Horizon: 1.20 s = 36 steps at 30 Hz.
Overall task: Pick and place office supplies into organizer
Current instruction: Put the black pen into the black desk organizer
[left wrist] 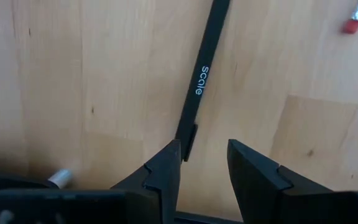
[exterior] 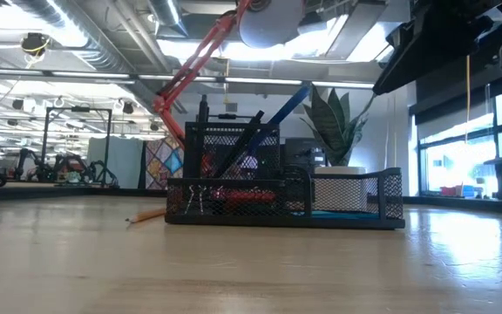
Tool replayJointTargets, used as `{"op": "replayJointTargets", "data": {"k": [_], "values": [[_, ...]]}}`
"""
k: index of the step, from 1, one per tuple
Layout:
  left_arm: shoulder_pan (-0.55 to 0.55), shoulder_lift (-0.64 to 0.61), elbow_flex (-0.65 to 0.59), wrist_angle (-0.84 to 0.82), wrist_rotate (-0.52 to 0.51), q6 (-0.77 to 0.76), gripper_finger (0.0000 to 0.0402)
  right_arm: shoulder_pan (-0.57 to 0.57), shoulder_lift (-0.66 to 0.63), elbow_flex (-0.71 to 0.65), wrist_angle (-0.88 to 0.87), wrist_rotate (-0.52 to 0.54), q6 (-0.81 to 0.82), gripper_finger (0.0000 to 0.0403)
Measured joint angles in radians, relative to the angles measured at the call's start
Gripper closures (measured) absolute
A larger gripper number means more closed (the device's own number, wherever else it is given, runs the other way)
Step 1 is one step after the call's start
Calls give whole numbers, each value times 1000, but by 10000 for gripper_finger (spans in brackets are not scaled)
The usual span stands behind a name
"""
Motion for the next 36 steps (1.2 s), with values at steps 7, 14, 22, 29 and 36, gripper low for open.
{"op": "replayJointTargets", "data": {"k": [7,14,22,29,36], "values": [[2,0,-25,9,30,-1,276,-3,0,0,0,0,-2,283],[3,0,-84,34,65,-23,276,-3,0,0,0,0,-2,283],[8,15,-134,114,66,-16,276,-3,0,0,0,0,-2,283],[48,94,-128,121,135,11,276,-22,0,0,0,0,-1,283],[99,112,-126,124,187,13,285,-33,0,0,0,0,-1,283]]}}
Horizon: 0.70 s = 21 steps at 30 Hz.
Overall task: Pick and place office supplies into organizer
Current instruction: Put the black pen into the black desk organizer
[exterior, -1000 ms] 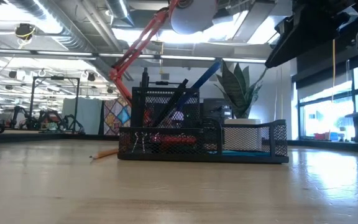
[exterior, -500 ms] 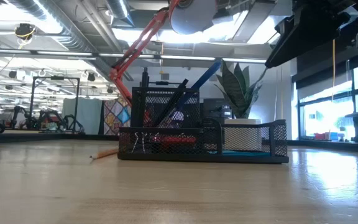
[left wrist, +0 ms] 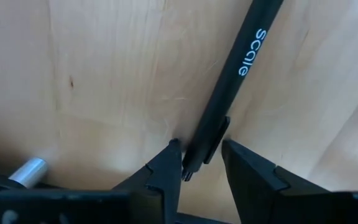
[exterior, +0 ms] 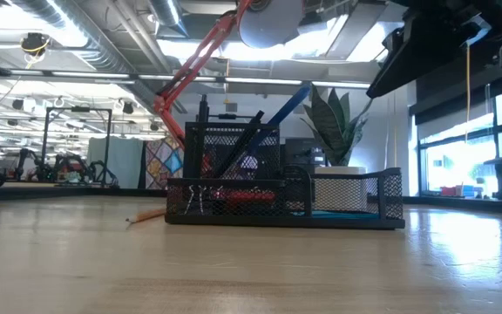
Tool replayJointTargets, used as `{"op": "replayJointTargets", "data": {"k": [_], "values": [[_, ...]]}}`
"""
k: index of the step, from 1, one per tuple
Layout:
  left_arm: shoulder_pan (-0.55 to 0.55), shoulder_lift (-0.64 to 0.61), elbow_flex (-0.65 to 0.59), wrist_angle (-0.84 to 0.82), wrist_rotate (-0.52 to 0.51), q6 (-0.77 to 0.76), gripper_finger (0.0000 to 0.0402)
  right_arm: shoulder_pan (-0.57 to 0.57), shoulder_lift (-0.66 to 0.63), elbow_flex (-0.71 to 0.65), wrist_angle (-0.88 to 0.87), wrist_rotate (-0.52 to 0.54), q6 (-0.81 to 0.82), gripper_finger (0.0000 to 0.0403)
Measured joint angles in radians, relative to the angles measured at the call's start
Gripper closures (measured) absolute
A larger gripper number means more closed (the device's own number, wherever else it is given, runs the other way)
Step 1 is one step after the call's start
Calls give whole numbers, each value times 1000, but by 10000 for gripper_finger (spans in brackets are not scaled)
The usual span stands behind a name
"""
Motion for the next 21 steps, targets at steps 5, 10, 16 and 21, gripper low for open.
{"op": "replayJointTargets", "data": {"k": [5,10,16,21], "values": [[27,1,-1,8,15,28,316,0,0,0,0,0,0,283],[40,2,-1,10,19,61,344,0,0,0,0,0,0,283],[41,10,40,-20,0,77,359,0,0,0,0,0,-1,283],[43,10,121,-80,-77,69,359,0,0,0,-4,0,-2,283]]}}
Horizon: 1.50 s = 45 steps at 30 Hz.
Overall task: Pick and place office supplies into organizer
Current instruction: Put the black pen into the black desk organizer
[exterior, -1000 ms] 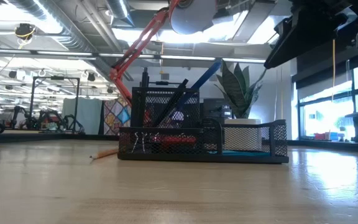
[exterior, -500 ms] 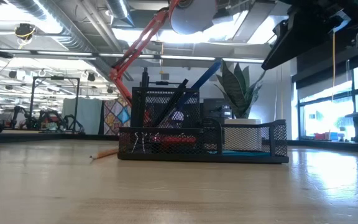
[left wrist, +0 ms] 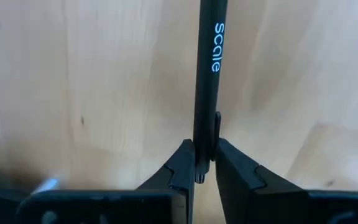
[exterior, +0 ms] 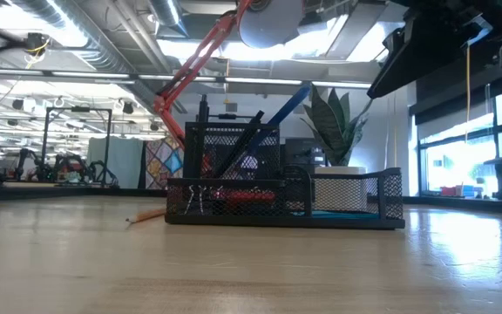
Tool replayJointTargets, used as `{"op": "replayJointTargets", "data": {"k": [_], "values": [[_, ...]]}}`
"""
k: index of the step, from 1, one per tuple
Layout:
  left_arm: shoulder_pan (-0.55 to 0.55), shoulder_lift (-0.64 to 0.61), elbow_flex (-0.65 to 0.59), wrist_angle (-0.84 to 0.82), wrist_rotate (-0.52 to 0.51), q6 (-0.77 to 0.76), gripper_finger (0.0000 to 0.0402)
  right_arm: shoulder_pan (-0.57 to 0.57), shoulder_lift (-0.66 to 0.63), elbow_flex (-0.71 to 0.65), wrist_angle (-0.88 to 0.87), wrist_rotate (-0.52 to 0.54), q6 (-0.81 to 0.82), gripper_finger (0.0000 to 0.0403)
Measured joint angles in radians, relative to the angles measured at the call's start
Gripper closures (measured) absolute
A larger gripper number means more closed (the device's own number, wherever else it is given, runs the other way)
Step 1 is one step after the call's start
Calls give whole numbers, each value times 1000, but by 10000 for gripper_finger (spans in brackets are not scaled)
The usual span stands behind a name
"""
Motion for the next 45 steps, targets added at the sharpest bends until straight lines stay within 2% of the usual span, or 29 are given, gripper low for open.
{"op": "replayJointTargets", "data": {"k": [8,17,24,31,37,45], "values": [[30,0,120,-15,-278,131,372,0,0,0,-2,0,-1,283],[117,-2,238,-15,-526,428,375,0,0,0,-1,0,-1,283],[177,-3,302,27,-817,812,375,0,0,0,-1,0,1,283],[226,-4,306,152,-1045,1328,375,0,0,0,-1,0,1,283],[266,-4,306,172,-1167,1743,373,0,0,0,0,0,2,283],[345,-4,307,190,-1261,2129,371,0,0,0,0,0,2,283]]}}
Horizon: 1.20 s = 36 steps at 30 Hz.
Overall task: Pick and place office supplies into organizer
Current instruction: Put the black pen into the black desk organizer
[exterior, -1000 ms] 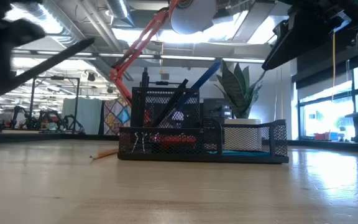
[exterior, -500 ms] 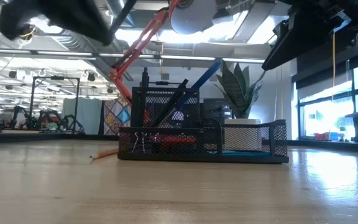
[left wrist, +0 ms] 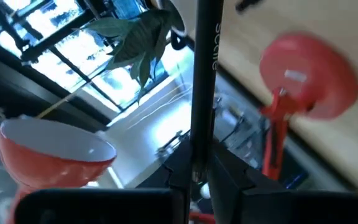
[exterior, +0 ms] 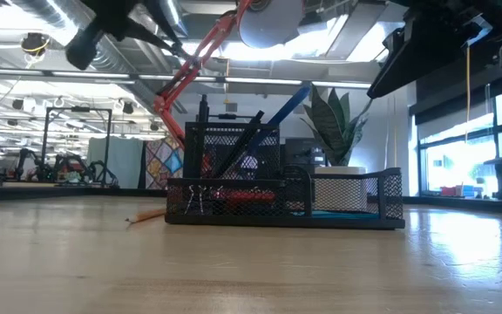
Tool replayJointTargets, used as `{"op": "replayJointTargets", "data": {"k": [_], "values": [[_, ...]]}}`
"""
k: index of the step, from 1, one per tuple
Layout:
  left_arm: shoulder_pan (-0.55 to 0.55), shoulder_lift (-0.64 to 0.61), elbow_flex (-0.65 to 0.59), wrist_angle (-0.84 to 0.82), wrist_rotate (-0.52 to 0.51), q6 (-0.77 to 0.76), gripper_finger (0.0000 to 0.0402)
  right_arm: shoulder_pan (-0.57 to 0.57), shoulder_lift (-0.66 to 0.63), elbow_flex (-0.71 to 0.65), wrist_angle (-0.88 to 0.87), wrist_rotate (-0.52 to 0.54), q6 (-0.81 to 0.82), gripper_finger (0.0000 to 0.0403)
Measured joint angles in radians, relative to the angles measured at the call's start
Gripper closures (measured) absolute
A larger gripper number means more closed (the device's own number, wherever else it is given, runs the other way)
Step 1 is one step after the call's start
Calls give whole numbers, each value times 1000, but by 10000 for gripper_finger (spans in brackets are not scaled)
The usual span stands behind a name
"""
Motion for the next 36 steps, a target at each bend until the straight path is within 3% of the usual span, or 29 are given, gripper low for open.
{"op": "replayJointTargets", "data": {"k": [11,36], "values": [[85,37,1,271,-31,573,371,0,0,0,2,18,0,283],[94,244,2,296,-8,673,370,0,0,0,0,19,0,283]]}}
